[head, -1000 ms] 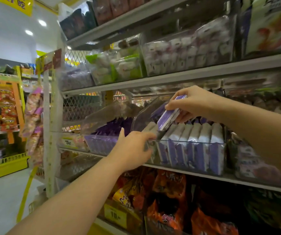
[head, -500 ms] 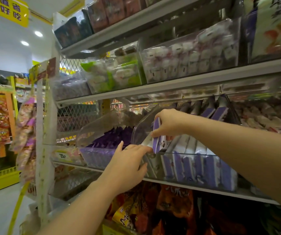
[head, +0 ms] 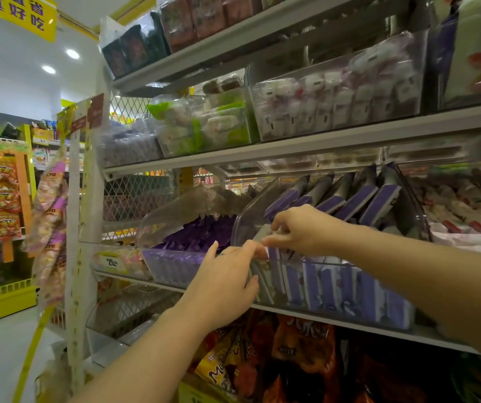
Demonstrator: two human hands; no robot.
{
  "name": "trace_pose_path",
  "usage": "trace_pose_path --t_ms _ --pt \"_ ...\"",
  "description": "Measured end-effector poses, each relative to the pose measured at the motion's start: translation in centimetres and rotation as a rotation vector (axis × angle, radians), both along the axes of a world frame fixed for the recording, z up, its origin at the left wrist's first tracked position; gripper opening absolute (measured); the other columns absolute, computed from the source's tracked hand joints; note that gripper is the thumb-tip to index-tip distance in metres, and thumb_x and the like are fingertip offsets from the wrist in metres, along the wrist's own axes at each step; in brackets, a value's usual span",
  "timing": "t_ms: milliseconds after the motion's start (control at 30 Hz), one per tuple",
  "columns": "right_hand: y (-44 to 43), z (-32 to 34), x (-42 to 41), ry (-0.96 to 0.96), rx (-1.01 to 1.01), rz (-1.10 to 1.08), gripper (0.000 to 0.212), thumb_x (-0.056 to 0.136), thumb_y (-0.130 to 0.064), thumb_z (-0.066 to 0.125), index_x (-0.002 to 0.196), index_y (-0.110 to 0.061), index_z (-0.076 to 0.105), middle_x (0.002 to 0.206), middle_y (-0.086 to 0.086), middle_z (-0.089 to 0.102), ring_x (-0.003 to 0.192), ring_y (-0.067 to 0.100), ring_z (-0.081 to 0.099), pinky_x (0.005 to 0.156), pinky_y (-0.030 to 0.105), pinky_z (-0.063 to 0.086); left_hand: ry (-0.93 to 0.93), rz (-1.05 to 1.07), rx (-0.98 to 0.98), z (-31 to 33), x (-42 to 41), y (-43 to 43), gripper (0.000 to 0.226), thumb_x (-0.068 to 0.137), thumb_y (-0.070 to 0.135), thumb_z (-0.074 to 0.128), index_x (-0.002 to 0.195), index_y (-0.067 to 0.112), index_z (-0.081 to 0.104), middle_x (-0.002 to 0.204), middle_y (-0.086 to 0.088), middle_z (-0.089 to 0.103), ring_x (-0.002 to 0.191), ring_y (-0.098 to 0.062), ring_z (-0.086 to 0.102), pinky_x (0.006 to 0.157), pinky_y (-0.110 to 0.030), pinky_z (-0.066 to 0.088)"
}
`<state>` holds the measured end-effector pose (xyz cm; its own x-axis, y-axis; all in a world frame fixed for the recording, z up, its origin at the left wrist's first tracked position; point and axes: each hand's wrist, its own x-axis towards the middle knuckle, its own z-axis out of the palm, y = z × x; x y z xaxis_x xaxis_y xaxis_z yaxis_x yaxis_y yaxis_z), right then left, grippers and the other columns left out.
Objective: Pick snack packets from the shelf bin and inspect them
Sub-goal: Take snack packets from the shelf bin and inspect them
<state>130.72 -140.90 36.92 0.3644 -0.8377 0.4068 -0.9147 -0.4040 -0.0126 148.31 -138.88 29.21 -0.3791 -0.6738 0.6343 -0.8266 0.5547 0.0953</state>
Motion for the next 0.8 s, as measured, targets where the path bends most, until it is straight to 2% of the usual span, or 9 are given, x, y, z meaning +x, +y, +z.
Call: trace_pose_path --t_ms 100,200,233,300,367,467,633,700,800 --pt "0.6 0.5 -1.3 0.009 0.051 0.042 0.049 0.097 -0.054 0.04 0.108 -0.014 0.064 0.096 0.003 0.069 0.081 0.013 0.06 0.069 0.027 0.048 0.028 -0.003 0.007 0.0 -0.2 0.0 0.036 0.095 0.029 0.05 0.127 0.038 0.037 0.121 0.021 0.058 0.122 0.0 0.045 0.121 -0.038 0.004" --pt "0.9 -0.5 -2.1 0.099 0.141 0.076 0.046 0.101 -0.044 0.036 0.097 -0.009 0.065 0.08 0.001 0.062 0.07 0.014 0.054 0.061 0.026 0.039 0.085 -0.005 -0.012 -0.1 -0.8 0.1 0.045 0.095 0.029 0.051 0.134 0.039 0.032 0.131 0.023 0.049 0.121 0.0 0.046 0.121 -0.04 0.004" --pt "1.1 -0.7 -2.3 0.124 0.17 0.087 0.043 0.102 -0.043 0.037 0.099 -0.01 0.065 0.082 0.001 0.061 0.072 0.014 0.055 0.062 0.027 0.04 0.097 -0.011 -0.032 -0.1 -1.1 0.1 0.051 0.094 0.029 0.052 0.138 0.039 0.028 0.138 0.023 0.043 0.123 0.0 0.044 0.121 -0.04 0.003" --pt "1.3 -0.2 -2.7 0.145 0.18 0.115 0.035 0.101 -0.039 0.042 0.11 -0.017 0.068 0.098 -0.002 0.067 0.085 0.013 0.06 0.077 0.028 0.049 0.082 -0.032 -0.061 -0.3 -1.8 0.3 0.059 0.094 0.03 0.051 0.143 0.041 0.022 0.146 0.023 0.034 0.128 0.001 0.038 0.121 -0.04 -0.001" --pt "1.5 0.5 -2.9 0.132 0.16 0.153 0.026 0.098 -0.033 0.052 0.113 -0.023 0.07 0.101 -0.008 0.07 0.084 0.004 0.062 0.08 0.018 0.05 0.012 -0.036 -0.05 -0.4 -2.1 0.3 0.057 0.094 0.031 0.049 0.144 0.042 0.025 0.146 0.022 0.037 0.134 -0.001 0.032 0.12 -0.039 -0.007" --pt "1.3 1.1 -2.7 0.158 0.174 0.179 0.019 0.093 -0.026 0.06 0.109 -0.025 0.071 0.104 -0.009 0.071 0.09 0.005 0.063 0.085 0.022 0.051 -0.056 -0.003 -0.047 -0.6 -2.0 0.0 0.047 0.094 0.029 0.048 0.139 0.04 0.036 0.14 0.021 0.044 0.136 -0.004 0.031 0.119 -0.042 -0.009" --pt "1.0 2.2 -1.9 0.249 0.291 0.162 0.019 0.092 -0.029 0.062 0.109 -0.028 0.071 0.1 -0.01 0.069 0.079 0.001 0.056 0.067 0.013 0.043 -0.046 -0.016 -0.042 -0.5 -1.6 -0.3 0.043 0.094 0.026 0.047 0.133 0.039 0.041 0.135 0.022 0.047 0.132 -0.003 0.035 0.12 -0.042 -0.006" --pt "0.8 2.7 -1.6 0.294 0.325 0.154 0.018 0.09 -0.029 0.065 0.107 -0.031 0.071 0.103 -0.006 0.07 0.08 0.003 0.056 0.072 0.018 0.045 -0.032 -0.025 -0.036 -0.7 -1.4 -0.5 0.046 0.093 0.024 0.047 0.135 0.041 0.04 0.138 0.022 0.046 0.134 -0.001 0.033 0.12 -0.04 -0.007" --pt "0.9 3.0 -1.1 0.369 0.388 0.148 0.017 0.09 -0.028 0.065 0.103 -0.037 0.07 0.107 -0.003 0.069 0.092 0.012 0.06 0.085 0.03 0.049 -0.006 -0.034 -0.027 -0.9 -1.3 -0.5 0.048 0.093 0.023 0.048 0.136 0.043 0.038 0.14 0.022 0.044 0.135 0.0 0.031 0.119 -0.037 -0.008"
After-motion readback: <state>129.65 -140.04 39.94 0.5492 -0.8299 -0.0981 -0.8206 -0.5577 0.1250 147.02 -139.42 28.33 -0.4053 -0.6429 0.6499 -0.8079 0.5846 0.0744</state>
